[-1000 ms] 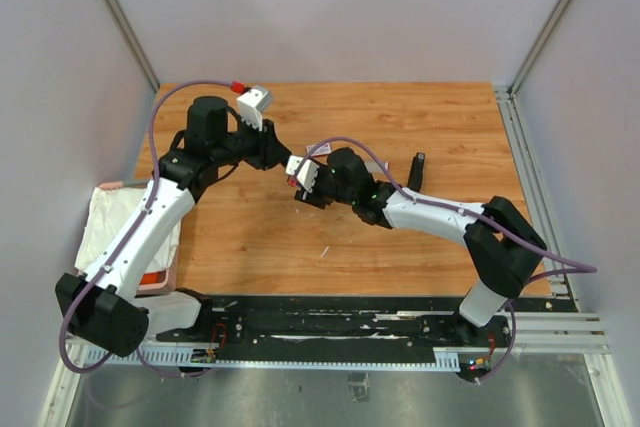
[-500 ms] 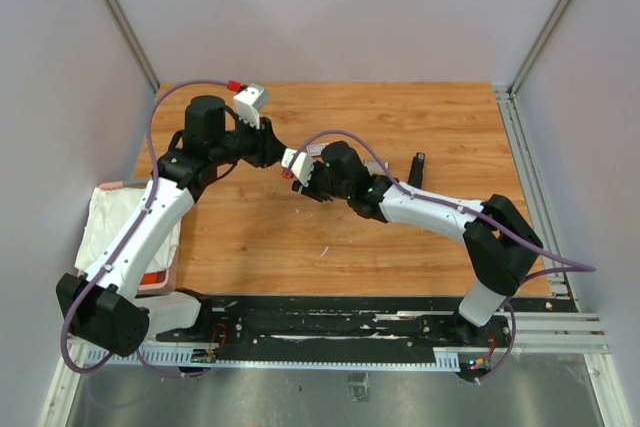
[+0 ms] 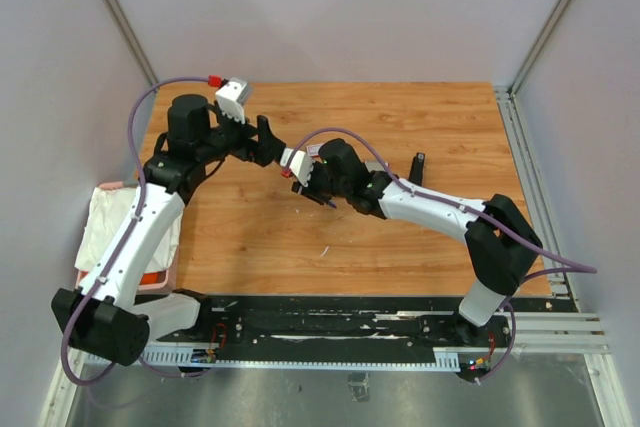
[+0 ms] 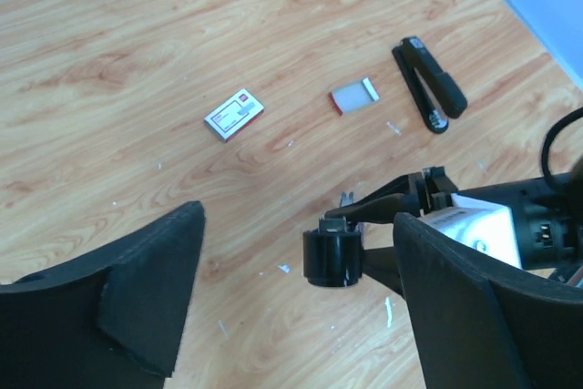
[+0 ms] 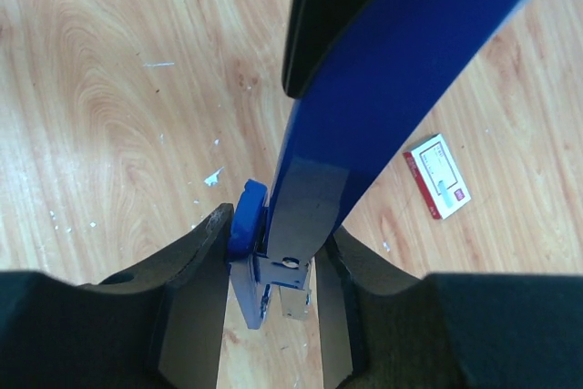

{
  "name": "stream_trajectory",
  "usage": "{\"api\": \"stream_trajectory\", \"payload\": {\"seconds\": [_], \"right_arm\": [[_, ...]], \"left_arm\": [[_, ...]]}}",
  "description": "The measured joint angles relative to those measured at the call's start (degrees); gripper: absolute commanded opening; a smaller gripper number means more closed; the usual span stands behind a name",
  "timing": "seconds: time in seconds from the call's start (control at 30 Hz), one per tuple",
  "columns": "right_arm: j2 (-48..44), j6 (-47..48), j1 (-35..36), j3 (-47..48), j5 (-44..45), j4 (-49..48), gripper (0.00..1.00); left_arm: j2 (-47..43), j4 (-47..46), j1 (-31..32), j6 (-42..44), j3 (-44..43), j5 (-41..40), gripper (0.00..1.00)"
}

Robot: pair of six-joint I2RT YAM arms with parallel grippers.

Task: Unload the staples from the stapler
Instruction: Unload the staple at the center of the board.

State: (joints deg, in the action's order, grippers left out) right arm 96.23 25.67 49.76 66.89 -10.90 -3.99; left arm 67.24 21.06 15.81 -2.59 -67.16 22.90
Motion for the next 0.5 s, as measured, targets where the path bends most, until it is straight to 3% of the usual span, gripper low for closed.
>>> {"api": "stream_trajectory", "payload": {"seconds": [0.13,0.5], "right_arm": [[0.02,-1.95,-0.68,1.29,-2.12,3.56,0.25],[0.02,-13.46,-7.32,5.29,-16.02,7.45,0.25]], "left_arm": [[-2.36,-0.02,-2.54,-0.20,-0.57,0.66,1.00],[-4.94,-0.35,-7.17,0.44,-1.07,0.09,0.98]]}}
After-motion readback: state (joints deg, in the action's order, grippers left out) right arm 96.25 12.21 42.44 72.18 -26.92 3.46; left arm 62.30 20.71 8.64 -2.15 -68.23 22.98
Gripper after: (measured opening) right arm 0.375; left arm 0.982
